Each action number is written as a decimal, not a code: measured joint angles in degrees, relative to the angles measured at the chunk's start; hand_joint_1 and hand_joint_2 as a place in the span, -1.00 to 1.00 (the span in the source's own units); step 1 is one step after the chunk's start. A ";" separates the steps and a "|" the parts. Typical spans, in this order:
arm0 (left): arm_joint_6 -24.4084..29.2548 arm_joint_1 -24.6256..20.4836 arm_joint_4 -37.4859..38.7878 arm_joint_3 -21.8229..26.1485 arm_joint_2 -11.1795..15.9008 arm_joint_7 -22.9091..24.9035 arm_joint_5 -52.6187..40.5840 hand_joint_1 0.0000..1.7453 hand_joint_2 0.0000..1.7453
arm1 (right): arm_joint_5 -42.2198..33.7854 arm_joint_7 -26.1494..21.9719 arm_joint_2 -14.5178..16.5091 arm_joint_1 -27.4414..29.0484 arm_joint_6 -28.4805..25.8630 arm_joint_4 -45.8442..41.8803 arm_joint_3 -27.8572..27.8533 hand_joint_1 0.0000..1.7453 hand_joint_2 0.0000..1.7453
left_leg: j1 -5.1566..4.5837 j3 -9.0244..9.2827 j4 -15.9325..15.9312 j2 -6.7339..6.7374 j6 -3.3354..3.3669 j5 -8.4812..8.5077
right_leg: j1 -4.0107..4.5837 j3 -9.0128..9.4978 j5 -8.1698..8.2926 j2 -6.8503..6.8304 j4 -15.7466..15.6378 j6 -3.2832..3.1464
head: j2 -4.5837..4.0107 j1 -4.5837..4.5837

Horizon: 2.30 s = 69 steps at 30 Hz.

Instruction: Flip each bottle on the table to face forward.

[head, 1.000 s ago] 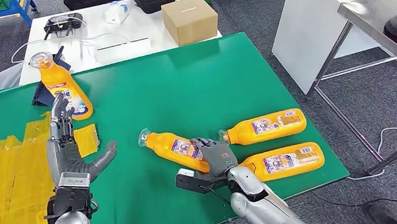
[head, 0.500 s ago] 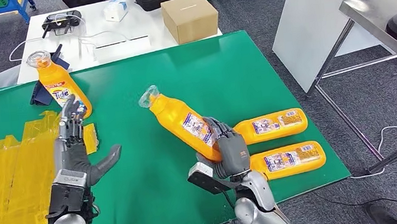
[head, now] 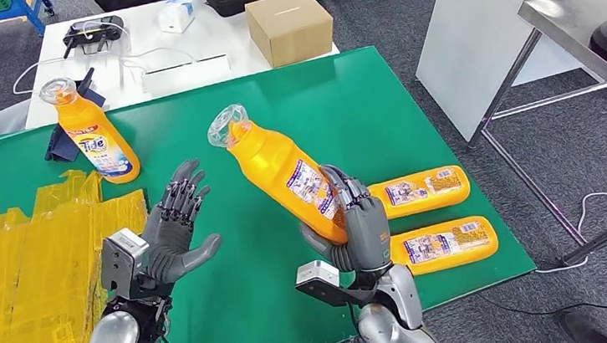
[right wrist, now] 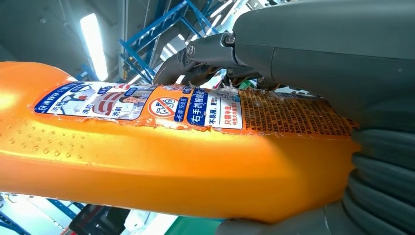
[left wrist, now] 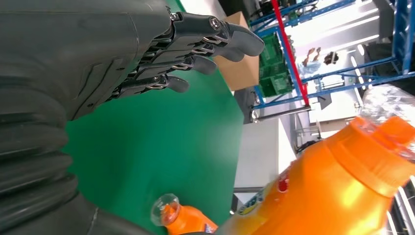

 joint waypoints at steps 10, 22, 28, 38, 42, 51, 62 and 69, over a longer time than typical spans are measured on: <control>-4.95 -1.13 2.01 -1.07 0.92 1.34 5.05 -1.00 1.00 | -0.08 -0.65 0.09 -0.42 -0.03 -0.01 1.03 1.00 1.00 | 0.00 -0.04 0.00 -0.01 0.00 0.00 | 0.00 -0.01 0.00 0.00 0.00 0.00 | 0.00 0.01; -6.80 -2.10 3.33 -2.95 1.55 1.24 8.39 -1.00 1.00 | 0.87 0.40 1.33 -2.90 1.55 4.83 5.03 1.00 1.00 | 0.00 -0.07 0.00 -0.01 0.00 0.01 | 0.00 -0.03 0.00 -0.01 0.01 0.00 | 0.00 0.01; -7.20 -1.96 3.33 -2.99 1.57 1.14 9.79 -1.00 1.00 | 2.01 0.87 2.14 -3.92 1.52 9.04 7.08 1.00 1.00 | 0.00 -0.09 0.00 -0.02 0.00 0.01 | 0.00 -0.05 0.00 -0.01 0.01 0.00 | 0.00 0.01; -7.26 -1.86 3.40 -2.95 1.62 1.15 11.20 -1.00 1.00 | 2.73 1.30 2.79 -4.99 1.80 12.76 8.77 1.00 1.00 | 0.00 -0.09 0.00 -0.02 0.00 0.01 | 0.00 -0.06 0.00 -0.01 0.01 0.00 | 0.00 0.01; -7.17 -1.84 3.72 -2.81 1.64 1.25 11.87 -1.00 1.00 | 3.26 0.92 3.21 -5.62 1.70 14.86 10.29 1.00 1.00 | 0.00 -0.10 0.00 -0.01 0.00 0.01 | 0.01 -0.08 0.00 0.00 0.01 0.00 | 0.00 0.01; -5.91 -1.83 4.57 -2.48 1.66 1.69 11.85 -0.84 1.00 | 2.59 0.32 3.58 -6.00 -0.05 16.39 13.88 1.00 1.00 | 0.00 -0.12 0.00 -0.01 0.00 0.01 | 0.00 -0.11 0.00 -0.01 0.01 0.00 | 0.00 0.01; -4.86 -1.88 5.67 -2.77 1.65 1.71 11.35 1.00 1.00 | -1.96 -1.58 2.93 -6.01 0.84 15.14 15.53 1.00 1.00 | 0.00 -0.13 0.00 -0.01 0.00 0.01 | 0.00 -0.12 0.00 0.00 0.01 0.00 | 0.00 0.01; -4.07 -1.86 5.67 -2.79 1.61 1.67 11.38 1.00 1.00 | -2.18 -1.72 2.91 -6.01 1.00 14.93 15.67 0.80 1.00 | 0.00 -0.13 0.00 -0.01 0.00 0.01 | 0.00 -0.12 0.00 0.00 0.01 0.00 | 0.00 0.01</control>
